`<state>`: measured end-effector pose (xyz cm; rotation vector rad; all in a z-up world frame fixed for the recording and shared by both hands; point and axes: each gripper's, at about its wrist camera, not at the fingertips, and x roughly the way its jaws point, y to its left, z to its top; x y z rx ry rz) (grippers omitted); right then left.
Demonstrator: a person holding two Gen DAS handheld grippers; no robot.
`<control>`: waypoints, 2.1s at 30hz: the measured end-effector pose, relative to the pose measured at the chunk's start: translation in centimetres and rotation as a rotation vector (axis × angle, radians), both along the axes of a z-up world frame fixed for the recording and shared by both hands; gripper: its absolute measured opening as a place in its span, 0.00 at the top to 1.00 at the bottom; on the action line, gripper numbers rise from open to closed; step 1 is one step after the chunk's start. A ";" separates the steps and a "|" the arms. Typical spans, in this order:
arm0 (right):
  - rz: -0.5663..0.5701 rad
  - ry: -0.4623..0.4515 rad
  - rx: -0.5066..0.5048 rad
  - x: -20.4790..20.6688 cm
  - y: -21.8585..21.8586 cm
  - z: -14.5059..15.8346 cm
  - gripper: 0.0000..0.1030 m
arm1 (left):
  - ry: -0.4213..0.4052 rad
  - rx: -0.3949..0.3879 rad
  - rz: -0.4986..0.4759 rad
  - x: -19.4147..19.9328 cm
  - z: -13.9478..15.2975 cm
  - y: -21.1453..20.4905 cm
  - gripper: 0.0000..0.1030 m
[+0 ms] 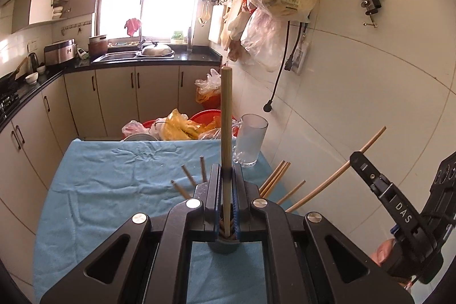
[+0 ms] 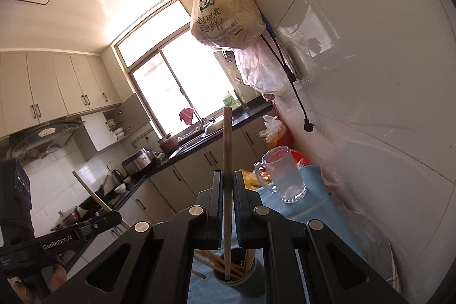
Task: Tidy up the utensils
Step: 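Lower both chopsticks into the black cup and open both tools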
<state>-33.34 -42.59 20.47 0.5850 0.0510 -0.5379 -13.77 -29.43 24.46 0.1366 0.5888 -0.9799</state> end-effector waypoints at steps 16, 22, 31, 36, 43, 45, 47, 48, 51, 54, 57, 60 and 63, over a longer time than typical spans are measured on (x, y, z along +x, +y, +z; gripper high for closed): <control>-0.001 0.117 -0.010 4.1 -0.9 -3.8 0.93 | 0.045 0.059 0.007 2.7 -5.7 -2.0 0.94; 0.001 0.155 -0.008 5.0 -0.5 -5.3 0.93 | 0.040 0.076 0.013 2.8 -7.0 -2.0 0.93; -0.001 0.203 0.013 6.4 -1.2 -7.1 0.93 | 0.014 0.091 0.033 2.8 -8.1 -2.4 0.92; 0.005 0.225 0.036 6.9 -1.7 -8.0 0.93 | 0.015 0.093 0.047 3.2 -8.6 -2.4 0.92; 0.017 0.243 0.052 7.3 -2.2 -8.4 0.92 | 0.014 0.093 0.054 3.3 -9.0 -2.6 0.92; 0.014 0.230 0.054 7.1 -2.2 -8.1 0.92 | 0.017 0.090 0.051 3.4 -8.9 -2.5 0.88; 0.012 0.227 0.048 6.9 -2.0 -7.8 0.92 | 0.006 0.084 0.057 3.3 -8.8 -2.3 0.75; 0.010 0.223 0.045 6.7 -1.9 -7.6 0.92 | 0.001 0.080 0.058 3.2 -8.7 -2.1 0.74; 0.007 0.203 0.036 5.8 -1.5 -6.8 0.90 | -0.018 0.072 0.054 2.7 -8.2 -1.6 0.71; -0.010 0.184 0.020 4.5 -0.7 -5.8 0.76 | -0.032 0.058 0.055 2.1 -7.5 -0.7 0.60; -0.052 0.169 -0.007 2.6 0.3 -4.7 0.55 | -0.070 0.036 0.078 1.3 -6.8 0.9 0.50; -0.099 0.165 -0.043 0.4 1.5 -3.8 0.41 | -0.104 0.013 0.114 0.5 -6.2 3.4 0.34; -0.157 0.182 -0.070 -1.6 3.0 -3.5 0.20 | -0.126 -0.021 0.163 -0.4 -6.1 6.7 0.14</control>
